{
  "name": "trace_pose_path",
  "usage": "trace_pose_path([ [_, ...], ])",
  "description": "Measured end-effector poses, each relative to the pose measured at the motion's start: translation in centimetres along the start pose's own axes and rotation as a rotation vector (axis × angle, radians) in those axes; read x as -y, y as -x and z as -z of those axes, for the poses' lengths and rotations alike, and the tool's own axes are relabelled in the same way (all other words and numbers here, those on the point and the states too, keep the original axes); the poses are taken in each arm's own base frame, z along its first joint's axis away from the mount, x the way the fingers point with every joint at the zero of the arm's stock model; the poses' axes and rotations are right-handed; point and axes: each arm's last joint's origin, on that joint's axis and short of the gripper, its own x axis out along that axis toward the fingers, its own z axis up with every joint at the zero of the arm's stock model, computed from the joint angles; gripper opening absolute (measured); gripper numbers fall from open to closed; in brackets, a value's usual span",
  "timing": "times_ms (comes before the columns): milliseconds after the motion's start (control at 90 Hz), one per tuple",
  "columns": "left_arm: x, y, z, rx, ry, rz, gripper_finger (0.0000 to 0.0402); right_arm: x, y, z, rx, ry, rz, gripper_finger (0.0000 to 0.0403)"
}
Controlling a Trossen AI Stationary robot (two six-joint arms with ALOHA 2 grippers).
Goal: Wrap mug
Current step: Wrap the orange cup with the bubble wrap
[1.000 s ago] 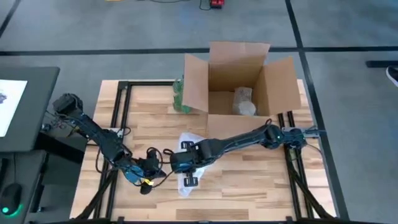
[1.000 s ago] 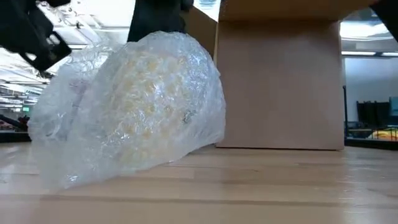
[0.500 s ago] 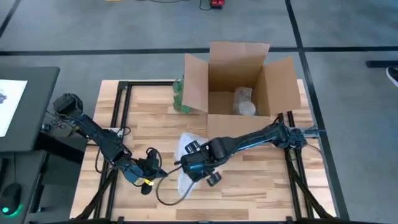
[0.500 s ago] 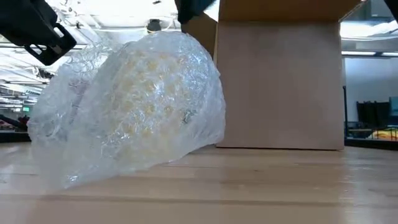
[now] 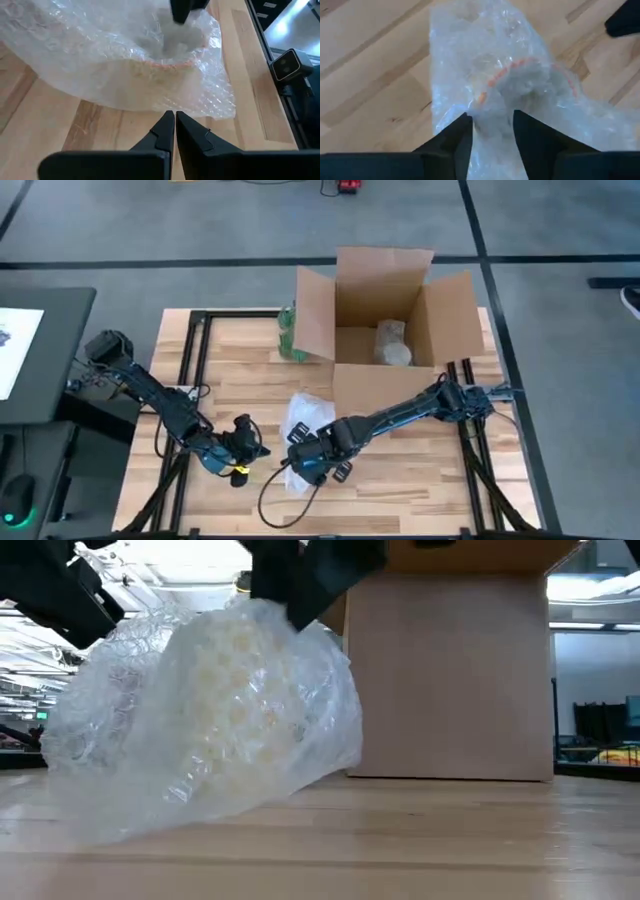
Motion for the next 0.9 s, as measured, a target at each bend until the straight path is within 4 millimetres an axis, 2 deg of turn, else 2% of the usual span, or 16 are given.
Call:
trace_pose_path([
  [244,0.0,0.0,0.0,-0.003,-0.004,-0.004,0.0,-0.3,-2.1,0.7,0.008,-0.057,0.01,0.0096],
  [389,-0.1,0.0,0.0,0.004,-0.01,-0.013,0.0,-0.1,-2.1,0.5,0.028,-0.071,0.023,0.0094],
  [556,-0.1,0.2,-0.1,0.011,-0.005,-0.008,0.0,0.7,-2.3,0.3,0.085,-0.241,0.056,0.0058],
  [733,-0.2,2.7,-1.9,0.09,-0.002,0.067,0.0,1.2,-2.4,0.1,0.132,-0.419,0.072,0.0009],
  [900,-0.8,5.3,-3.5,0.185,-0.014,0.136,0.0,2.0,-2.2,-0.7,0.254,-0.609,0.101,0.0026],
])
